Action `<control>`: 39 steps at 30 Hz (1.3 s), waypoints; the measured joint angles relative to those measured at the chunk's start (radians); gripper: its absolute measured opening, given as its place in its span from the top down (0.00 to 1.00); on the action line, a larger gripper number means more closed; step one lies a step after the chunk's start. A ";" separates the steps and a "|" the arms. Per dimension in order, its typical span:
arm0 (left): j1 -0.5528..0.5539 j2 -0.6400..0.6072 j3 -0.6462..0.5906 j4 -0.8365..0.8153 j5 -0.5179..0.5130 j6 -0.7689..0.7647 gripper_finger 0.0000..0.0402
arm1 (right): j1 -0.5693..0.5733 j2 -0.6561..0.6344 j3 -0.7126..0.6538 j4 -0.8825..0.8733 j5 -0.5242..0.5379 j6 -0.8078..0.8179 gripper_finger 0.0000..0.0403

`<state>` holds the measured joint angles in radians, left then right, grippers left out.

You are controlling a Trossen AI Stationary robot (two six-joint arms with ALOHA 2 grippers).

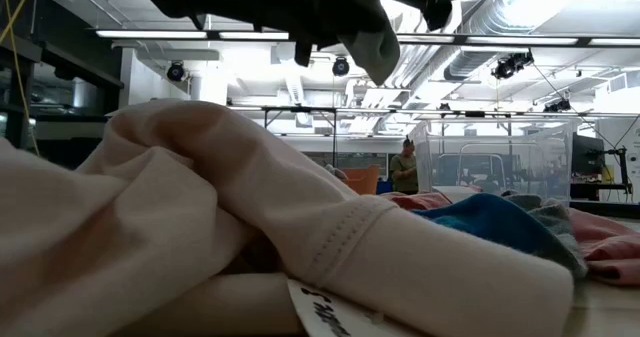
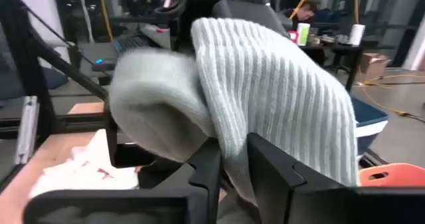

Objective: Pick & Place Cloths
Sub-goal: Put the blue and green sock into the orange bin

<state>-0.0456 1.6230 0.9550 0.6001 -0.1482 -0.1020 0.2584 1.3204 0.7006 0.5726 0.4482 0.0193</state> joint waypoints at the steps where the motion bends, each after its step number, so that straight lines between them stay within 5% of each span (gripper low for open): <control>1: 0.000 0.000 0.000 -0.002 -0.003 0.000 0.98 | 0.000 -0.001 0.000 0.001 -0.002 0.001 0.82; 9: 0.000 0.000 0.000 -0.004 -0.010 0.000 0.98 | 0.006 -0.031 0.000 -0.007 0.103 0.027 0.81; 27: 0.000 0.000 0.000 -0.005 -0.016 0.000 0.98 | 0.006 -0.036 0.000 -0.080 0.134 0.028 0.80; 33: 0.000 0.000 -0.001 -0.028 -0.023 -0.006 0.98 | 0.026 -0.047 0.000 -0.114 0.151 0.011 0.66; 39: 0.002 0.000 -0.001 -0.041 -0.094 -0.019 0.98 | 0.074 -0.140 0.000 -0.255 0.396 0.026 0.44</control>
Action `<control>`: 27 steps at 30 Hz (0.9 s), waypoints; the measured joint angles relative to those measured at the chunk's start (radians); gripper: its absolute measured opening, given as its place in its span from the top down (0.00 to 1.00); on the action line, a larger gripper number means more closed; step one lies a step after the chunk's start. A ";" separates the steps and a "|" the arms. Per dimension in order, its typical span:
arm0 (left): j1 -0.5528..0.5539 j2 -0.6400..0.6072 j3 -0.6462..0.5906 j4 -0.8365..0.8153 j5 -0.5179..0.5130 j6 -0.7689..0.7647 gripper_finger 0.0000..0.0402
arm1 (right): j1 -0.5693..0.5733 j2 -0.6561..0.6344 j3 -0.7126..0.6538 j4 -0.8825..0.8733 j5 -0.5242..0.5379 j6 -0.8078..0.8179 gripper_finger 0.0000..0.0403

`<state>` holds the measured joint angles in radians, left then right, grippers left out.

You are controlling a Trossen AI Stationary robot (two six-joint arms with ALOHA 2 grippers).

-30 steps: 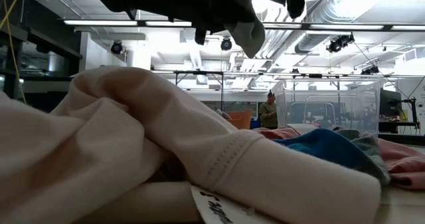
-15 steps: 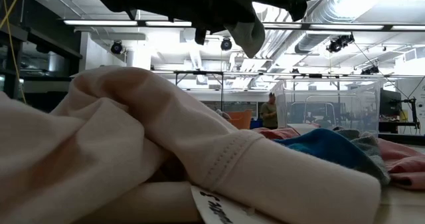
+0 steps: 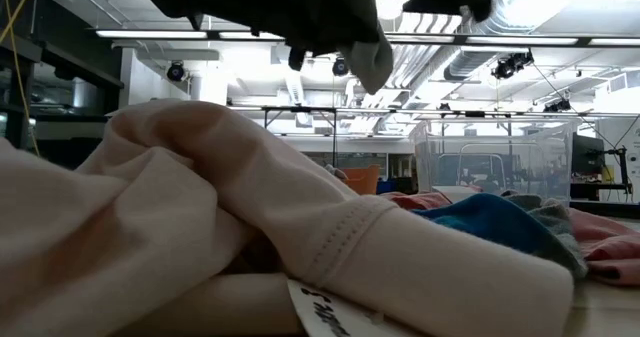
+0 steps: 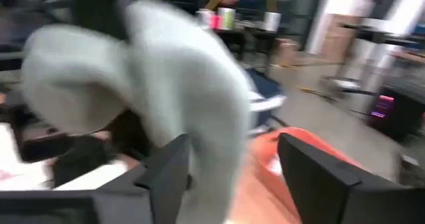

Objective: Pick & Place Cloths
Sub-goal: Put the blue and green sock into the orange bin

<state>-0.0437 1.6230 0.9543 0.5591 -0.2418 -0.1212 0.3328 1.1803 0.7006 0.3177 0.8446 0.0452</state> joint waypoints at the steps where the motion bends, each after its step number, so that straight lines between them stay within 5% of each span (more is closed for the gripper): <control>1: 0.007 0.000 0.001 -0.013 -0.022 -0.004 0.98 | 0.012 -0.023 0.000 -0.036 0.052 0.014 0.42; 6: 0.081 -0.004 0.064 -0.196 -0.041 -0.041 0.98 | 0.068 -0.129 0.000 -0.216 0.181 0.104 0.36; 16: 0.264 -0.004 0.237 -0.574 -0.026 -0.043 0.98 | 0.107 -0.208 0.000 -0.432 0.203 0.244 0.36; 27: 0.438 0.067 0.334 -0.668 0.017 -0.039 0.98 | 0.106 -0.209 0.000 -0.448 0.170 0.250 0.37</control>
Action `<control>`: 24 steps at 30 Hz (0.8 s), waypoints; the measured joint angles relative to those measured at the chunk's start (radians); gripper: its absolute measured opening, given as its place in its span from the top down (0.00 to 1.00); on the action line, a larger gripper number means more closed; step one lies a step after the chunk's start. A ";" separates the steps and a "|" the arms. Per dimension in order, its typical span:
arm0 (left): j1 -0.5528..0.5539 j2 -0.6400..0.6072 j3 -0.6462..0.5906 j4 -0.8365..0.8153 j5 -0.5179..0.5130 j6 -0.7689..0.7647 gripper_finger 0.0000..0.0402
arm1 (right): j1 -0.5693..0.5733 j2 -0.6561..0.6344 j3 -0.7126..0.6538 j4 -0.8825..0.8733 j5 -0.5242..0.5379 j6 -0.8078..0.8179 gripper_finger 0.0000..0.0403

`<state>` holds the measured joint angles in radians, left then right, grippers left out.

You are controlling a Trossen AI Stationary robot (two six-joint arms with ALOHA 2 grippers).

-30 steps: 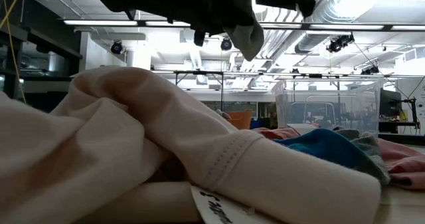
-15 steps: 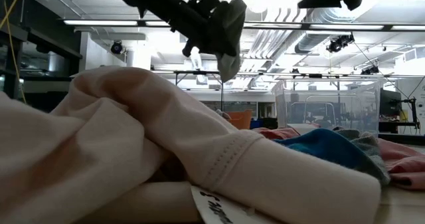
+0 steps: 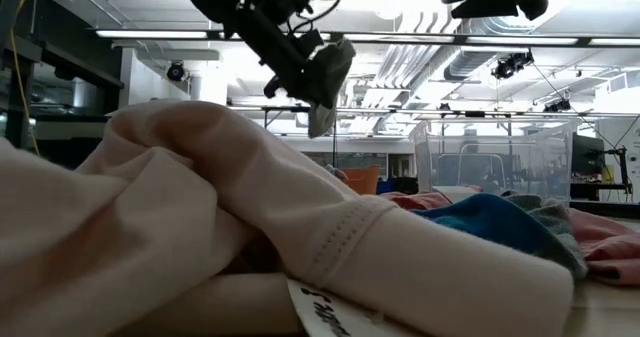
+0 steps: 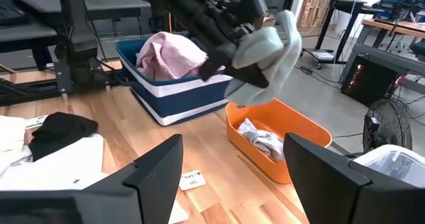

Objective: Pick & Place Cloths
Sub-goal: Put the blue and green sock into the orange bin

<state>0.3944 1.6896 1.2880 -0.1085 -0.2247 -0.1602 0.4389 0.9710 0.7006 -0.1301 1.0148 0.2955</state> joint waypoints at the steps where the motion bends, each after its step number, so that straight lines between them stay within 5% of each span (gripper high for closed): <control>1: 0.013 0.013 0.006 0.000 0.001 0.002 0.98 | 0.000 0.000 0.000 -0.002 0.000 0.000 0.37; 8: 0.074 0.114 0.097 -0.059 -0.007 0.073 0.98 | 0.000 0.000 0.000 -0.003 -0.003 0.000 0.38; 24: 0.094 0.382 0.444 -0.493 -0.174 0.136 0.98 | 0.000 0.000 0.000 -0.023 -0.004 0.005 0.38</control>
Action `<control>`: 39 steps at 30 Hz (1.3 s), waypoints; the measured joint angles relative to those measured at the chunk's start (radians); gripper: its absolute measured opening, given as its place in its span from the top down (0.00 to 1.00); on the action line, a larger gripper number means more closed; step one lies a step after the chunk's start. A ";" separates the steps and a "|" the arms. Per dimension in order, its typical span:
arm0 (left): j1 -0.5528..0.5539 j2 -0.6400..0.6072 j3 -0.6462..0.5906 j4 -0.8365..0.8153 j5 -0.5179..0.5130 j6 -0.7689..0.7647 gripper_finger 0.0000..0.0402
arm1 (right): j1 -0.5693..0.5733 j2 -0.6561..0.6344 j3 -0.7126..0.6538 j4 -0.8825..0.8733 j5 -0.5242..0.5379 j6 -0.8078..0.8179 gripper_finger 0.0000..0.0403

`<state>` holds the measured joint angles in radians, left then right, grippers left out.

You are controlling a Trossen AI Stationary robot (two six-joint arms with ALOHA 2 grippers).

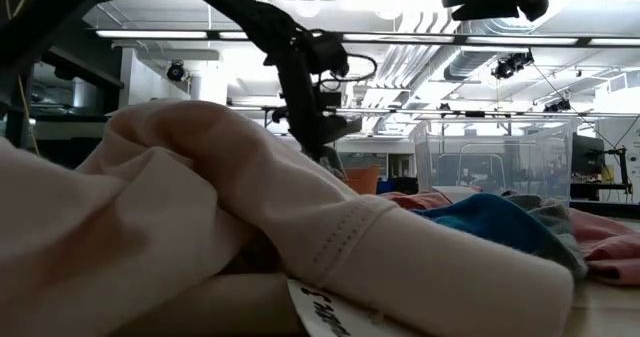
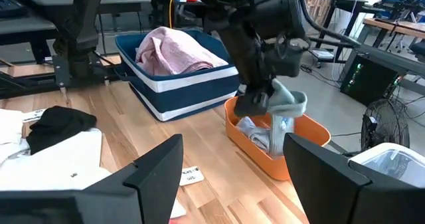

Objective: Pick & Place Cloths
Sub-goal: Put the blue and green sock into the orange bin

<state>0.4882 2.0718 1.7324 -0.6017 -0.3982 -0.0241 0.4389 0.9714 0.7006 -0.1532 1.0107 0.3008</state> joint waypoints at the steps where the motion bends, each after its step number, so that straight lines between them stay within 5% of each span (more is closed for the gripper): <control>1: 0.002 0.011 0.005 0.006 -0.001 0.002 0.98 | 0.000 0.000 0.000 -0.004 0.000 0.008 0.38; 11: 0.003 0.027 0.005 0.010 -0.008 0.019 0.95 | 0.000 0.000 0.000 -0.017 -0.001 0.019 0.38; 21: 0.001 0.027 0.005 0.012 0.025 0.019 0.48 | 0.000 0.000 0.000 -0.019 0.000 0.018 0.38; 25: 0.001 0.018 0.005 -0.008 0.026 0.012 0.36 | 0.000 0.000 0.000 -0.022 0.000 0.018 0.38; 39: -0.005 -0.044 0.004 -0.049 0.031 -0.033 0.33 | 0.000 0.001 0.000 -0.024 0.000 0.020 0.38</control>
<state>0.4837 2.0277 1.7367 -0.6503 -0.3671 -0.0568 0.4385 0.9722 0.7006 -0.1772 1.0103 0.3210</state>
